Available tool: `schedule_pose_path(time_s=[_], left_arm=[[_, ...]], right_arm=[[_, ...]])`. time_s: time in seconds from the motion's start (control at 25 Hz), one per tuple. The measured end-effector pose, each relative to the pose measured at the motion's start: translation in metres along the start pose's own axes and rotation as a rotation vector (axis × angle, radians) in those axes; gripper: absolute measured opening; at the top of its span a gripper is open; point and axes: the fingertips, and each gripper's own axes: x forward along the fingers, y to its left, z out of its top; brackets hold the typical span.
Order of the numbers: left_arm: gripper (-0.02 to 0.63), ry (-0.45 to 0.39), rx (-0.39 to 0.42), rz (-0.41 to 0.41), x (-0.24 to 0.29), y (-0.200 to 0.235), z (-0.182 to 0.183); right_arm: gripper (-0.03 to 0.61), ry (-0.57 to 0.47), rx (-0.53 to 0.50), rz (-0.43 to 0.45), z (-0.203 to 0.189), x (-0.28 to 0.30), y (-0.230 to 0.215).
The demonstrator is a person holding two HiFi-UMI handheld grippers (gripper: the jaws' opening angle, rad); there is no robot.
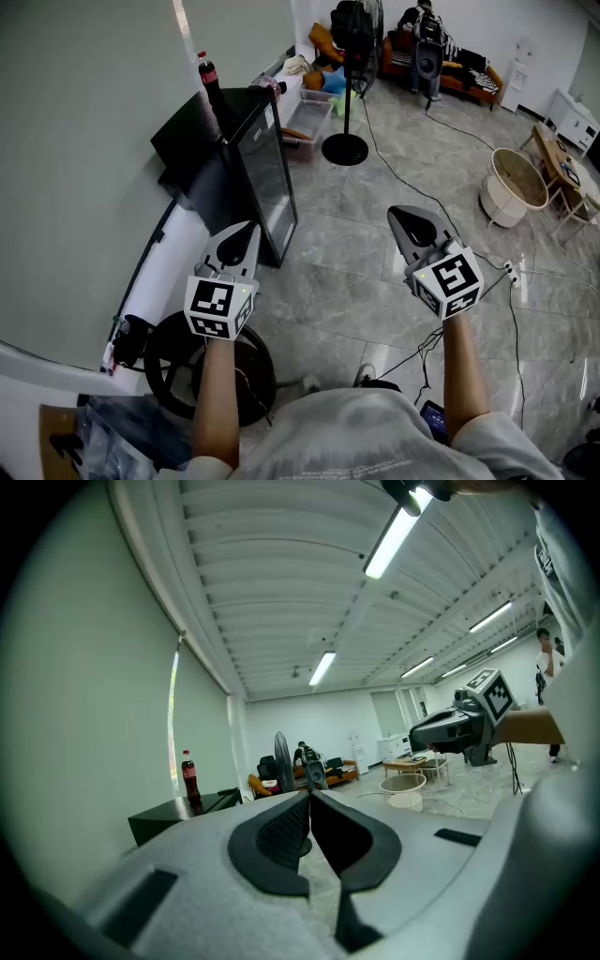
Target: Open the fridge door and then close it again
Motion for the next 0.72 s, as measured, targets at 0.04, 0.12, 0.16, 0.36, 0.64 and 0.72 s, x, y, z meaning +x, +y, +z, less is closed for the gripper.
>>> schedule_pose_path(time_s=[0.04, 0.12, 0.16, 0.36, 0.64, 0.72], left_arm=[[0.009, 0.003, 0.001, -0.002, 0.0002, -0.0006, -0.0007], [0.009, 0.008, 0.003, -0.005, 0.0004, -0.002, -0.0021], [0.009, 0.011, 0.003, -0.006, 0.0004, -0.0027, -0.0027], [0.009, 0.017, 0.004, -0.006, -0.0001, -0.0028, -0.0054], [0.011, 0.028, -0.007, 0.004, -0.0004, 0.0011, -0.0083], [0.011, 0.025, -0.012, 0.003, -0.0005, 0.0013, -0.0103]], right_arm=[[-0.005, 0.0, 0.001, -0.002, -0.0004, -0.0005, 0.0001], [-0.006, 0.0, 0.004, -0.007, -0.0011, -0.0016, -0.0001], [-0.005, 0.001, 0.005, -0.01, -0.0015, -0.0021, -0.0004], [-0.005, 0.006, -0.002, -0.014, -0.0018, -0.0011, 0.0014], [-0.003, -0.009, 0.017, -0.029, -0.002, -0.0009, -0.0029], [-0.003, -0.012, 0.017, -0.032, -0.0034, -0.0007, -0.0037]])
